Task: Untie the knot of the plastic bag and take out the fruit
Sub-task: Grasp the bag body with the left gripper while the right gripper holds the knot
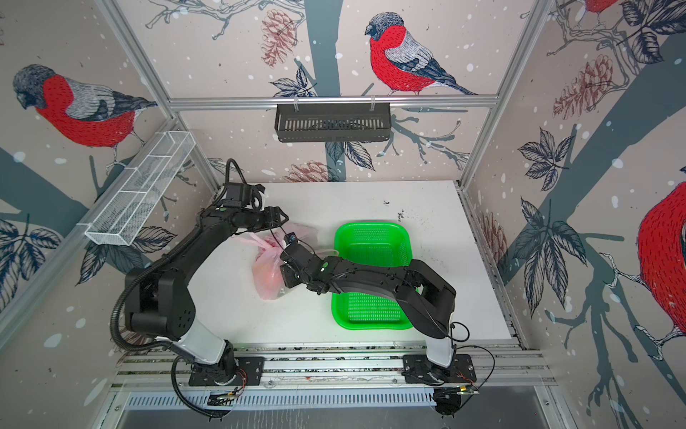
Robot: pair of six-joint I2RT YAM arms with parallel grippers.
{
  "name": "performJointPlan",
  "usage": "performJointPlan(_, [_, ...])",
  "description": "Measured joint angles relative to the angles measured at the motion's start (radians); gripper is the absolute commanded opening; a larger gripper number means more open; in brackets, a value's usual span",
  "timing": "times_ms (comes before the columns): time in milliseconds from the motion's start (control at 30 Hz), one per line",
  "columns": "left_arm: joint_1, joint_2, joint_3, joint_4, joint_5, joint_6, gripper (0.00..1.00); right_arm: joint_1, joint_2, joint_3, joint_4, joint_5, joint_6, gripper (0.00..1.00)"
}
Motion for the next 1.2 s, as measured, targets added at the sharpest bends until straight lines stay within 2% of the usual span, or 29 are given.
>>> performJointPlan(100, [-0.028,0.032,0.004,-0.016,-0.007,0.006,0.69,-0.008,0.021,0.001,0.020,-0.014,0.011,0.52])
performJointPlan(333, [-0.051,0.103,0.018,-0.046,-0.047,0.026,0.60,-0.036,0.066,0.005,0.085,-0.068,0.024,0.37])
performJointPlan(433, [-0.051,0.127,0.030,-0.052,-0.053,0.030,0.44,-0.048,0.092,0.017,0.098,-0.094,0.025,0.23])
performJointPlan(533, [-0.051,0.139,0.031,-0.053,-0.061,0.028,0.20,-0.058,0.100,0.027,0.105,-0.109,0.024,0.14])
performJointPlan(667, [-0.047,0.142,0.030,-0.052,-0.079,0.019,0.06,-0.065,0.100,0.027,0.110,-0.115,0.017,0.07])
performJointPlan(800, [-0.014,0.114,-0.004,-0.029,-0.089,-0.031,0.00,-0.078,0.094,0.027,0.108,-0.120,-0.005,0.06])
performJointPlan(1200, [0.224,-0.120,-0.234,0.062,-0.111,-0.136,0.00,-0.166,0.061,0.000,0.089,-0.095,-0.087,0.05])
